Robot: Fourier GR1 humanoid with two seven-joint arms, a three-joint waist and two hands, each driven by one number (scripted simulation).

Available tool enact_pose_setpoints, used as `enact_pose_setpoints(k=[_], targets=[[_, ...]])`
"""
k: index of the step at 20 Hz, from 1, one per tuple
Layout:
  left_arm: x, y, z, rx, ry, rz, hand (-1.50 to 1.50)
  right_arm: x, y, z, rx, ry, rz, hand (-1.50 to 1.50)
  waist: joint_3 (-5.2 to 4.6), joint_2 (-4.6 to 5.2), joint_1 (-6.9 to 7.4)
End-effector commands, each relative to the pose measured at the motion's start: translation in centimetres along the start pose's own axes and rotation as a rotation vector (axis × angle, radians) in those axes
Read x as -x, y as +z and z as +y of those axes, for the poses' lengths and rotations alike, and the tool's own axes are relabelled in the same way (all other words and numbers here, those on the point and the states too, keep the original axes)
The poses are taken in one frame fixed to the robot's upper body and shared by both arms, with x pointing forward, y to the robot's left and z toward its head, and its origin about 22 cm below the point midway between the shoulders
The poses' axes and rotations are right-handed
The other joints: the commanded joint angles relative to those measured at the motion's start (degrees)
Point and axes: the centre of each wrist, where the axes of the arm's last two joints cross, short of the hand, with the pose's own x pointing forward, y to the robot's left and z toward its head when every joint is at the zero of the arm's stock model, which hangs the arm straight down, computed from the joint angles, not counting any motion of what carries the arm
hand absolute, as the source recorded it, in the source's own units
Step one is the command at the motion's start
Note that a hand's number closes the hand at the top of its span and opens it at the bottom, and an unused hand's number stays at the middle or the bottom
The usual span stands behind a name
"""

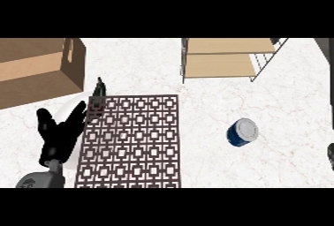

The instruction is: Pick the sweet potato from the placemat and place it in the tiered shelf

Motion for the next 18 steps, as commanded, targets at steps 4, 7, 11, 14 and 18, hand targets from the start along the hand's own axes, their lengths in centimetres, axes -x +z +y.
enact_pose_setpoints(k=[4,7,11,14,18], targets=[[1.2,0.4,0.4,-0.017,0.004,0.035,0.00,2.6,-2.6,2.1,0.001,0.072,0.008,1.50,-0.15,0.15,0.11],[0.3,-0.1,0.1,0.014,0.004,0.027,0.00,5.1,-3.6,5.4,0.013,0.039,0.008,1.50,-0.14,0.43,0.57],[0.1,-0.2,0.7,-0.011,0.004,0.029,0.00,3.4,-4.1,4.1,0.022,0.065,-0.017,1.50,-0.14,0.08,-0.05],[0.4,-0.2,-1.8,0.005,-0.009,0.018,0.00,4.6,-5.1,3.5,0.062,0.060,-0.029,1.50,-0.15,0.54,0.98],[1.4,0.0,0.5,-0.011,-0.006,0.027,0.00,6.4,-5.1,2.6,0.021,0.020,-0.058,1.50,-0.13,0.10,-0.09]])
